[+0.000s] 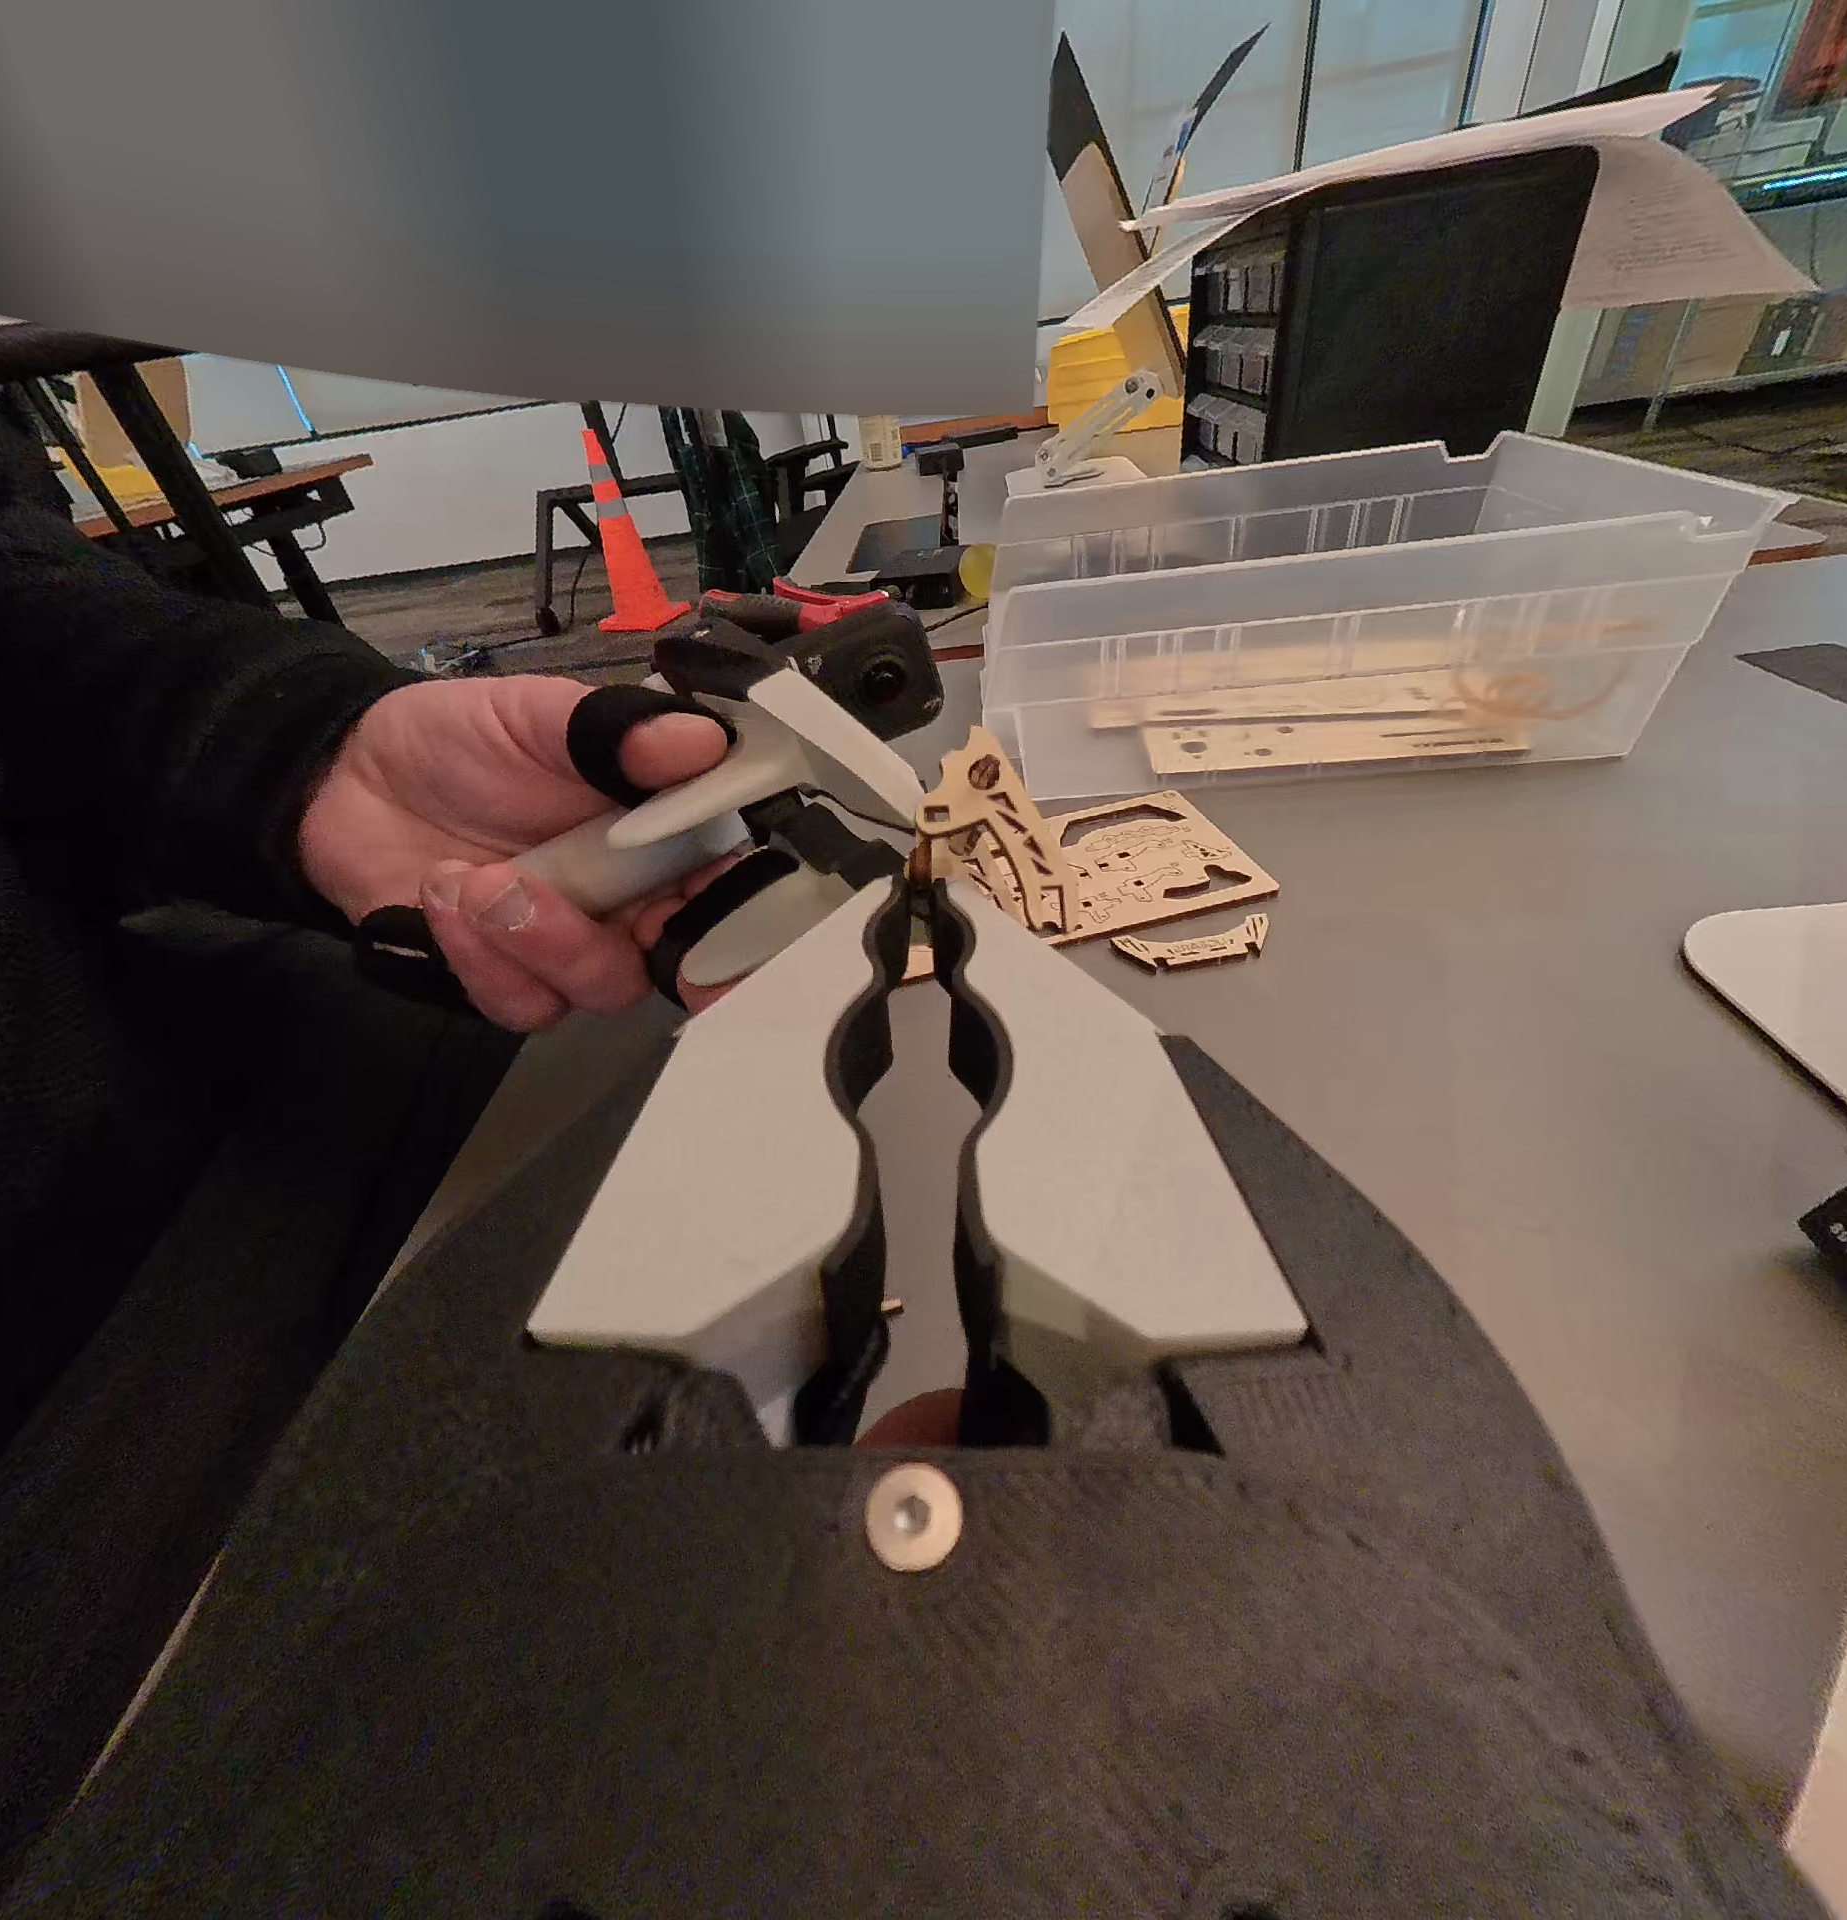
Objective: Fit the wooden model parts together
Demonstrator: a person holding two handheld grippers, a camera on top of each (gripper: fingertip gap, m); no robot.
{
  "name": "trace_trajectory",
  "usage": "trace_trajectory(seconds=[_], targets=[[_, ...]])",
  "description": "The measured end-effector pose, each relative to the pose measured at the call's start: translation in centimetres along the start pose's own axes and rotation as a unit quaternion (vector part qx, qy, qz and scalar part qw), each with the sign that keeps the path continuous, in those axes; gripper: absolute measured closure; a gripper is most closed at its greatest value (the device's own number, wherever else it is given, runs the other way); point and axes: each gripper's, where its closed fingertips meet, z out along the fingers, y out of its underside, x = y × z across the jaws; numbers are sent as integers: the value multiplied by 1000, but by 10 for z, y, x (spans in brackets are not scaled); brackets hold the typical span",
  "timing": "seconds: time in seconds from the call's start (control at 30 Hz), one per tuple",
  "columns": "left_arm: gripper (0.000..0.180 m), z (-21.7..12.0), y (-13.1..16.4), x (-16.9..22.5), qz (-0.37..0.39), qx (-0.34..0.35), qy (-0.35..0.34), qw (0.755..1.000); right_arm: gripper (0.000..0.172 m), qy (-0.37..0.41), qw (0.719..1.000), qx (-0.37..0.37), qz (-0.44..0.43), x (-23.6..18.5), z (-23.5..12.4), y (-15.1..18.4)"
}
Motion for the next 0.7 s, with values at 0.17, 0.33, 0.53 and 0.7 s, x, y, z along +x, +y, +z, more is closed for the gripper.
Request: trace_trajectory(seconds=[0.17,0.33,0.53,0.7], targets=[[171,0,1,-1,10,-2,-3,1000,170,-1,1000,-1,1,-1,0,0],[174,0,0,-2,5,2,-2,1000,169,2,1000,-5,-3,-1,1,-1],[175,-2,-2,-6,7,7,-7,1000,164,7,1000,-10,2,0,-2,0],[175,-3,-4,-6,8,8,-4,1000,162,4,1000,-25,3,-3,-13,1]])
